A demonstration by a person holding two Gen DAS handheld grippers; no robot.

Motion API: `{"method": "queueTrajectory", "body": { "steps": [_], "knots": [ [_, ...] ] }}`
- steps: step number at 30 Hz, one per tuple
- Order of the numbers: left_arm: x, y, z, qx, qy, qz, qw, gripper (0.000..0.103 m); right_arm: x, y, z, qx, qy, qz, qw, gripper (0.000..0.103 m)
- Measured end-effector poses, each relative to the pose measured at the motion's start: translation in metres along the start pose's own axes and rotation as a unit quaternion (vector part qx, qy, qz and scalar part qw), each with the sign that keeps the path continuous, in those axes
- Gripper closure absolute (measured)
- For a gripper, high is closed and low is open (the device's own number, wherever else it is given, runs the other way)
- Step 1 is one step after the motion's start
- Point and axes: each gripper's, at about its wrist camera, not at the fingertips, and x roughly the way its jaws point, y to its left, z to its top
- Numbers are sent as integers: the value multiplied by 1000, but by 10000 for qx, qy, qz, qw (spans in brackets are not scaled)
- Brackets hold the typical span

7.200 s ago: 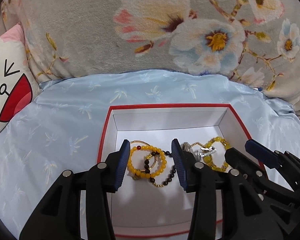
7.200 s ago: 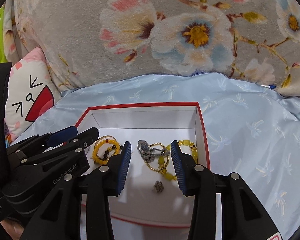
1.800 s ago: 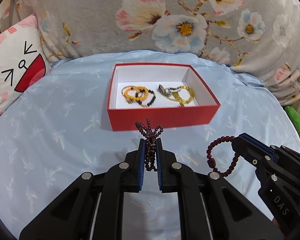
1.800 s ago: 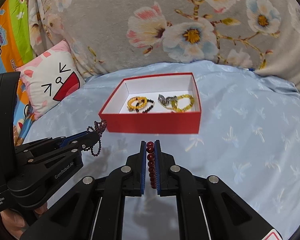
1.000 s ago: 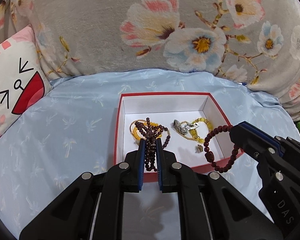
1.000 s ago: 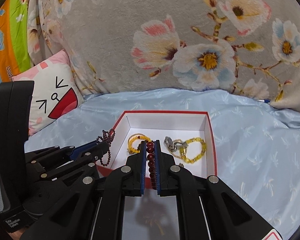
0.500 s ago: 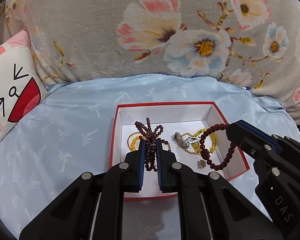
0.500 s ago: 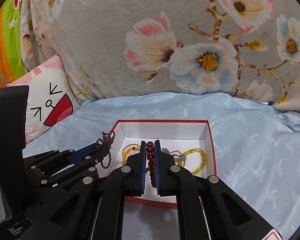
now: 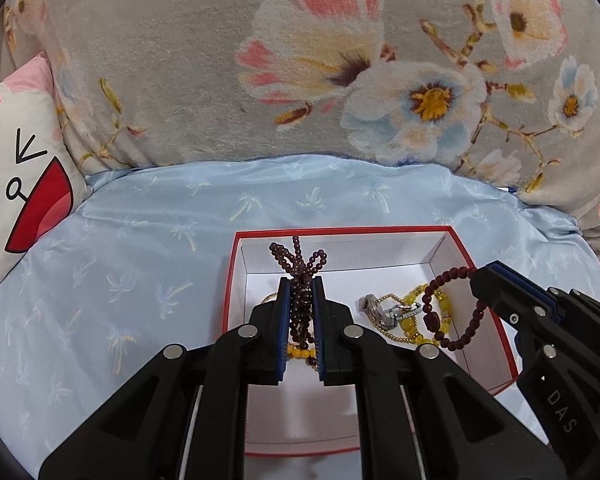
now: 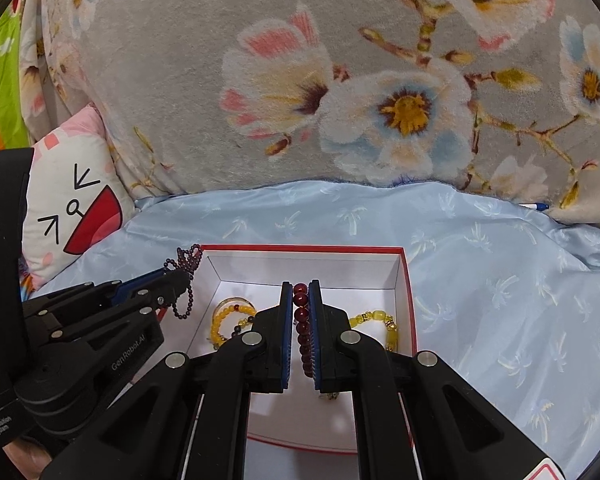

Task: Organize jewelry
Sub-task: 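Open both tools to drop the dark-red bead pieces into the box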

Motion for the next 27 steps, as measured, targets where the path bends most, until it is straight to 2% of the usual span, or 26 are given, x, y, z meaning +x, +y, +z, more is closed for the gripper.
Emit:
{"method": "queueTrajectory", "body": {
  "steps": [19, 23, 25, 27],
  "knots": [
    [56, -11, 9, 59, 293, 13, 9996, 93, 48, -18, -4, 82, 306, -153, 9994, 96],
    [62, -13, 9, 62, 289, 48, 9996, 90, 52, -19, -5, 48, 337, -186, 9992, 95],
    [61, -14, 9, 86, 233, 94, 9996, 84, 53, -18, -5, 20, 351, -194, 9992, 93],
    [57, -15, 8, 95, 124, 186, 9997, 58, 52, -18, -6, 4, 320, -258, 9992, 80]
  ]
}}
